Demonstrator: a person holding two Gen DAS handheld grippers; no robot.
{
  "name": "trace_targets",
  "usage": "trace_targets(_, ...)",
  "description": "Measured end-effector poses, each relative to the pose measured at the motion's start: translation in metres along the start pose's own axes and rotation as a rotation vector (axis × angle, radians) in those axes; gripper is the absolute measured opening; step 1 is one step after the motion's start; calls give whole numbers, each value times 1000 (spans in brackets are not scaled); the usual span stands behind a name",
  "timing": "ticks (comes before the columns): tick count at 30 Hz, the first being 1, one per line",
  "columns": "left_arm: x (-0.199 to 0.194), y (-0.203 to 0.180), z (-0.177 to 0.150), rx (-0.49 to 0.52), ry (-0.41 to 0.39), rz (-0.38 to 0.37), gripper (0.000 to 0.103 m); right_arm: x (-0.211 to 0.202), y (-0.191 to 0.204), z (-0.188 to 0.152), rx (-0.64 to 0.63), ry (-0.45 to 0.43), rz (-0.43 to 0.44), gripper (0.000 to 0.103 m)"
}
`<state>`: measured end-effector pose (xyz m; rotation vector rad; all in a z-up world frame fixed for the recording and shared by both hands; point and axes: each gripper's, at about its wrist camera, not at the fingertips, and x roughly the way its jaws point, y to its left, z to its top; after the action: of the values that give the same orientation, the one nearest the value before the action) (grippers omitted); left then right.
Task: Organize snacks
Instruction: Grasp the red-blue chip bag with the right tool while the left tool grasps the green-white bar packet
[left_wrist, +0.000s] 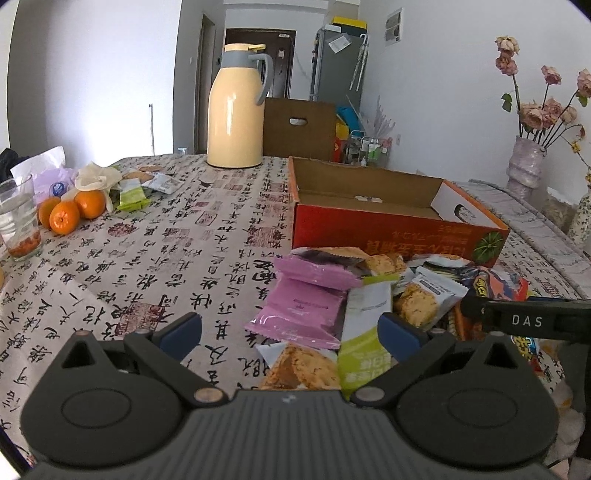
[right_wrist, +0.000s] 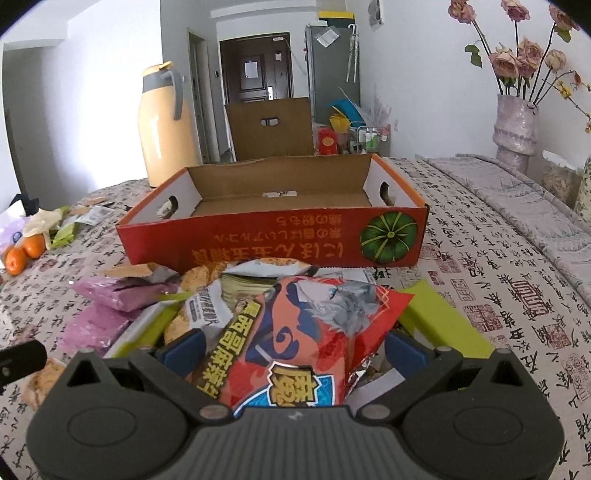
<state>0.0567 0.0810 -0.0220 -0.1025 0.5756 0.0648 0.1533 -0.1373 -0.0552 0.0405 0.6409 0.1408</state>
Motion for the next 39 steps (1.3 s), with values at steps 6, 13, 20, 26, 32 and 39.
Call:
trace_targets(6,2,0,-2,-4,8,-8,103,3,0,0,-3,10,-9,89)
trace_targets(13,-1,-1,-3,-7,3,-11,103,-1,-2,-4,5,10,17,67)
trace_targets(20,-5,-7,-3,6,0,-13,103,-9,-7,-9,21,-7,54,56)
trace_targets(26,-6,-11,-3,10,-1,-14,103,-21,-15,-10,42,-47,71,51)
trace_targets(32,-1,-18,-1,17,12,-27,103,-35,-22,-10,49,-101,94,51)
trace_targets(39,17,-35,1,35,47,-45,103,-43,-39,-12,69,-148,109,51)
